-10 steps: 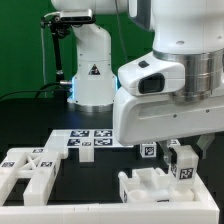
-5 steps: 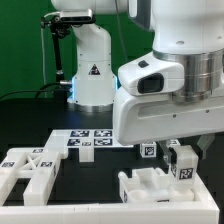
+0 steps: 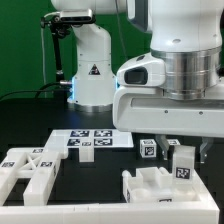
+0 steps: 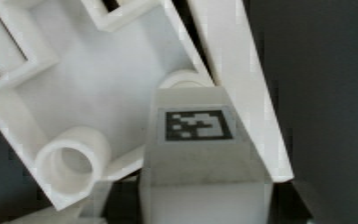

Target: Assemble chair

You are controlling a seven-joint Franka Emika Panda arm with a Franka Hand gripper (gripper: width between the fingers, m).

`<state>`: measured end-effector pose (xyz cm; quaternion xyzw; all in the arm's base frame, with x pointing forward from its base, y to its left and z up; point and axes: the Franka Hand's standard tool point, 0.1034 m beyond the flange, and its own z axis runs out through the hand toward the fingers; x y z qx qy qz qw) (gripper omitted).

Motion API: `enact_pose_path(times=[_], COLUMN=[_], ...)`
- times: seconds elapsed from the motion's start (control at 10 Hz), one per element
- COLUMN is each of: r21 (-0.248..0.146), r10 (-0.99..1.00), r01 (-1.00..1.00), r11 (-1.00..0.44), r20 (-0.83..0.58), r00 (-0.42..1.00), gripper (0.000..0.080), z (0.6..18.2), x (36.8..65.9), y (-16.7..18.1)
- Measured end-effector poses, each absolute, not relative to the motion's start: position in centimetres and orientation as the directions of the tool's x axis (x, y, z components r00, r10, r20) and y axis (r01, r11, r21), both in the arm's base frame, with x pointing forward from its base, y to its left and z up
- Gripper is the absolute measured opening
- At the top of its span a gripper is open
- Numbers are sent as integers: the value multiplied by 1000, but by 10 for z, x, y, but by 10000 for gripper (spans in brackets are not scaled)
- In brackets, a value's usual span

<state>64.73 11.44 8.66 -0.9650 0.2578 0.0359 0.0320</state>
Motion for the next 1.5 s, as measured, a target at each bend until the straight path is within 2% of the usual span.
enact_pose_path(times=[0.1,0.2,0.3,0.7,0.8,0.9,1.0,1.1,1.3,1.5], r21=[-46,-72,-81,-72,-73,-73,-79,-83,-104,-108], r10=[-641,-735,-796,-910,-909,-905,-870,-850,-749,-656], r01=[-644,-737,-797,-912,-911,-907,-871,-851,-749,-655], r11=[-764,-672,-599,-403,-406,-414,-484,-518,-654,-748], r20=[-68,-55,-48,-72,-72,-71,-66,-64,-43,-29], r00=[765,676,603,408,411,419,489,524,661,754], gripper=[287,287,287,287,475,589,589,637,646,649], z=[86,86,87,86,86,86,86,87,89,88], x=[645,642,640,638,638,638,638,638,640,640], y=[113,111,111,112,113,113,115,116,115,115])
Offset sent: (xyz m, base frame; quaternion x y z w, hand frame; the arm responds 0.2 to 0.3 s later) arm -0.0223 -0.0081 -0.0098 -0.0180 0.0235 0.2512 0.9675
